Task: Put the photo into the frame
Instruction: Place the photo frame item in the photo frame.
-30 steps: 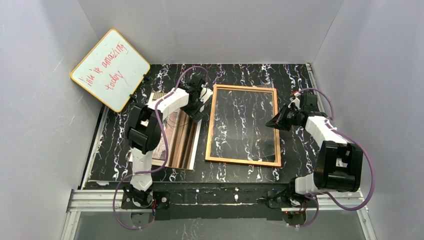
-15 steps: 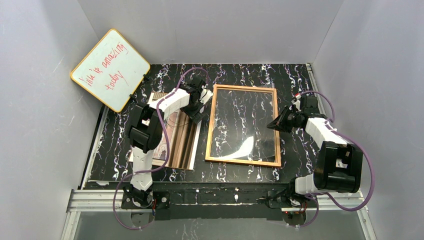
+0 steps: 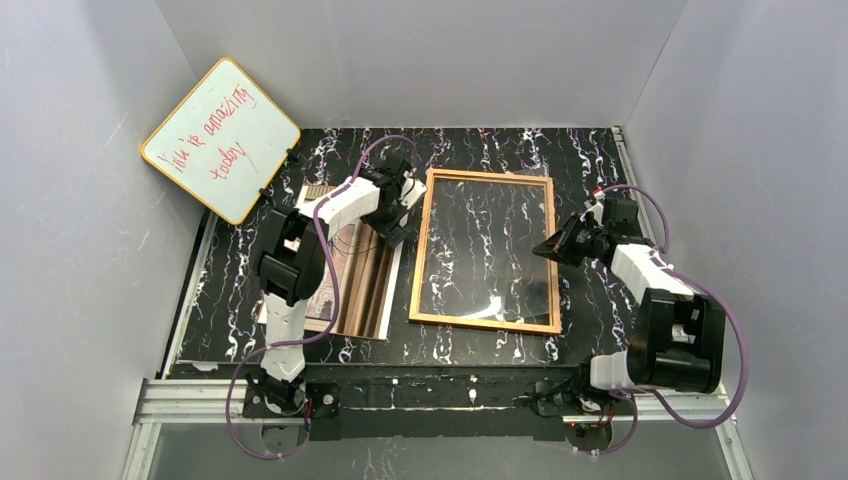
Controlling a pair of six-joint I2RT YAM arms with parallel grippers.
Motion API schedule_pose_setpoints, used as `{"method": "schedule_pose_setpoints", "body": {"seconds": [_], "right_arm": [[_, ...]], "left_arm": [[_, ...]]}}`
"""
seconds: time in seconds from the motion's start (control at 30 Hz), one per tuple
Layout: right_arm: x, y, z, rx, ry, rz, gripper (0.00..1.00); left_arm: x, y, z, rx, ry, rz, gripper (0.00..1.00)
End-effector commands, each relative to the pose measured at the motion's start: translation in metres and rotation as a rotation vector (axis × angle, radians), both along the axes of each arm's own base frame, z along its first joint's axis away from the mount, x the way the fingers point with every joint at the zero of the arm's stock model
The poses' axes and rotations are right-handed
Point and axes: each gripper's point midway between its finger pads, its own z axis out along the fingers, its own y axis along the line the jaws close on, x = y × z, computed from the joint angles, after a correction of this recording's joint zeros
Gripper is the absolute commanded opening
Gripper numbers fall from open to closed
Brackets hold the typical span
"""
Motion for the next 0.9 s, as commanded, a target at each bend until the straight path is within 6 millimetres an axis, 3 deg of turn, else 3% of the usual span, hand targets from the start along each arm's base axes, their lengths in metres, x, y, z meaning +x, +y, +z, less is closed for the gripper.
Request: {"method": "schedule_pose_setpoints", "body": {"seconds": [0.0, 0.23, 0.53, 0.87], "right_arm": [[0.008, 0.016, 0.048, 0.091, -0.228, 0.079, 0.01], [0.004, 0.026, 0.083, 0.137, -0.389, 0.145, 0.01], [-0.005, 0.036, 0.096, 0.199, -0.451, 0.217, 0.01], [-0.002, 0.038, 0.105, 0.222, -0.481, 0.239, 0.01]], "left_arm": [[-0.004, -0.009, 0.002, -0.016, 0.018, -0.012, 0.91], [-0.007, -0.018, -0.009, -0.049, 0.053, -0.003, 0.91], [-0.010, -0.021, -0.016, -0.062, 0.079, 0.013, 0.91], [-0.012, -0.022, -0.017, -0.064, 0.093, 0.015, 0.90]]}}
